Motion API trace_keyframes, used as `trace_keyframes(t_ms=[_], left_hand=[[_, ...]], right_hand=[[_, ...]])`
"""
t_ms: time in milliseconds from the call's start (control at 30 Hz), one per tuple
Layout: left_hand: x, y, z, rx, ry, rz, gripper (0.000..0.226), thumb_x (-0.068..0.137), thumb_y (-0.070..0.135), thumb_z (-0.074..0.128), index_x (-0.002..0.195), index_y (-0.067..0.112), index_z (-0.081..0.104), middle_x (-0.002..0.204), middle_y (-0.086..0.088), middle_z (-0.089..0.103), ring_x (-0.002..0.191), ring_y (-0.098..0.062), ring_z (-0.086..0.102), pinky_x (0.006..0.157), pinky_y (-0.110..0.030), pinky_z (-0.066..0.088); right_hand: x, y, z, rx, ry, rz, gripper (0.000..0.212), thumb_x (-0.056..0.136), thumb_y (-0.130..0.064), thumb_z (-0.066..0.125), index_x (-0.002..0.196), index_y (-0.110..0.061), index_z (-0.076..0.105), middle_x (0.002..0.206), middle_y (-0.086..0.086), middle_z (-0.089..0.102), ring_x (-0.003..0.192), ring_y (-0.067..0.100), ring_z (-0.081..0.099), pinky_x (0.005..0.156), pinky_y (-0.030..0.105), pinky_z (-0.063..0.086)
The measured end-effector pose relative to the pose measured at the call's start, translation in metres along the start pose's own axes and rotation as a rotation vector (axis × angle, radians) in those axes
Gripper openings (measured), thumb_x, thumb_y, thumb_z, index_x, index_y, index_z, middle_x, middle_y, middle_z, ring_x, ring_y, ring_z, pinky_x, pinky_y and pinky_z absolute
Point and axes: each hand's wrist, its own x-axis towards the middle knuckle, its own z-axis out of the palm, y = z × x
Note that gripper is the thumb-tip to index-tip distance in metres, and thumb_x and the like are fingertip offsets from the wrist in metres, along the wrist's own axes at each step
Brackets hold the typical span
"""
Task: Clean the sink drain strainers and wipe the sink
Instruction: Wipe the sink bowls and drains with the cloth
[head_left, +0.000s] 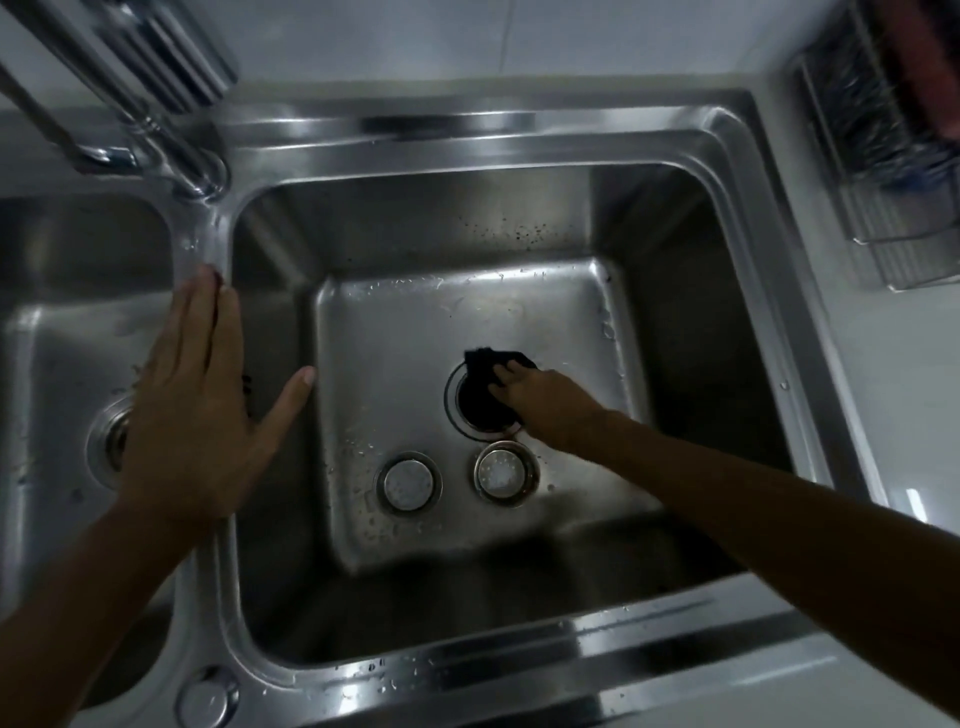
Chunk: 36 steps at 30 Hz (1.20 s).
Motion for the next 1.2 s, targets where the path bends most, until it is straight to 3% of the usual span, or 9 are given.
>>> trace_keyframes(t_ms=[167, 267, 333, 467, 633, 767, 933, 1100, 1200], left_hand=[[0.006, -0.002, 0.006, 0.020, 0.097, 0.071, 0.092, 0.101, 0.065, 0.034, 0.161, -0.002, 0.017, 0.171, -0.020, 0.009, 0.160, -0.031, 0.008, 0.130, -0.047, 0.012], [0.003, -0.005, 0.009, 0.049, 0.119, 0.086, 0.090, 0.103, 0.062, 0.036, 0.160, -0.005, 0.019, 0.170, -0.023, 0.012, 0.160, -0.034, 0.011, 0.130, -0.046, 0.013], [0.003, -0.006, 0.007, 0.042, 0.118, 0.080, 0.091, 0.103, 0.064, 0.035, 0.160, -0.004, 0.018, 0.170, -0.023, 0.011, 0.160, -0.034, 0.010, 0.130, -0.045, 0.013], [0.001, -0.003, 0.005, 0.034, 0.073, 0.059, 0.092, 0.101, 0.066, 0.033, 0.161, -0.001, 0.015, 0.171, -0.021, 0.008, 0.160, -0.031, 0.007, 0.130, -0.044, 0.011], [-0.001, 0.009, 0.000, 0.034, 0.054, 0.031, 0.094, 0.098, 0.065, 0.033, 0.161, -0.003, 0.015, 0.171, -0.020, 0.008, 0.160, -0.029, 0.006, 0.130, -0.041, 0.008], [0.001, 0.009, -0.001, 0.033, 0.030, 0.013, 0.095, 0.098, 0.066, 0.034, 0.162, -0.001, 0.012, 0.172, -0.018, 0.005, 0.160, -0.029, 0.004, 0.129, -0.036, 0.003], [-0.003, 0.006, 0.003, 0.033, 0.037, 0.020, 0.095, 0.099, 0.067, 0.033, 0.162, 0.000, 0.013, 0.172, -0.019, 0.007, 0.161, -0.030, 0.005, 0.130, -0.044, 0.010], [-0.002, 0.004, 0.004, 0.045, 0.044, 0.023, 0.093, 0.101, 0.068, 0.033, 0.162, 0.000, 0.015, 0.172, -0.019, 0.008, 0.161, -0.030, 0.007, 0.129, -0.048, 0.016], [-0.003, 0.007, 0.003, 0.035, 0.026, 0.007, 0.093, 0.100, 0.068, 0.033, 0.163, 0.002, 0.013, 0.173, -0.016, 0.006, 0.161, -0.027, 0.004, 0.130, -0.045, 0.013]], right_hand=[[-0.036, 0.068, -0.016, 0.201, 0.183, 0.067, 0.064, 0.094, 0.003, 0.055, 0.155, -0.014, 0.041, 0.163, 0.010, 0.035, 0.146, 0.031, 0.042, 0.122, 0.040, 0.034], [-0.029, 0.083, 0.000, 0.025, 0.128, 0.229, 0.066, 0.098, 0.003, 0.049, 0.159, -0.013, 0.030, 0.167, 0.013, 0.023, 0.152, 0.033, 0.027, 0.123, 0.042, 0.030], [-0.032, 0.083, 0.016, -0.129, 0.065, 0.245, 0.057, 0.103, -0.004, 0.045, 0.157, -0.009, 0.031, 0.162, 0.017, 0.030, 0.148, 0.037, 0.032, 0.119, 0.041, 0.034], [-0.059, 0.075, 0.039, -0.350, -0.140, -0.100, 0.041, 0.106, -0.016, 0.045, 0.147, -0.011, 0.046, 0.151, 0.012, 0.047, 0.133, 0.028, 0.051, 0.103, 0.034, 0.049], [-0.101, 0.049, 0.060, -0.387, -0.303, -0.494, 0.053, 0.106, -0.013, 0.040, 0.157, -0.023, 0.032, 0.169, -0.003, 0.015, 0.158, 0.024, 0.009, 0.095, 0.041, 0.053], [-0.090, 0.029, 0.056, -0.363, -0.254, -0.655, 0.055, 0.107, -0.009, 0.036, 0.160, -0.024, 0.026, 0.171, -0.013, 0.007, 0.159, 0.017, 0.001, 0.093, 0.035, 0.051], [-0.065, -0.010, 0.056, -0.311, -0.006, -0.823, 0.050, 0.102, -0.007, 0.049, 0.151, -0.019, 0.047, 0.164, -0.005, 0.034, 0.153, 0.019, 0.029, 0.086, 0.029, 0.056], [-0.038, -0.075, 0.062, -0.271, 0.149, -0.837, 0.045, 0.100, -0.015, 0.054, 0.145, -0.022, 0.056, 0.157, -0.005, 0.046, 0.147, 0.018, 0.042, 0.103, 0.030, 0.053], [-0.019, -0.115, 0.065, -0.222, 0.074, -0.825, 0.047, 0.109, -0.012, 0.032, 0.156, -0.016, 0.038, 0.167, -0.001, 0.027, 0.156, 0.025, 0.020, 0.107, 0.037, 0.049]])
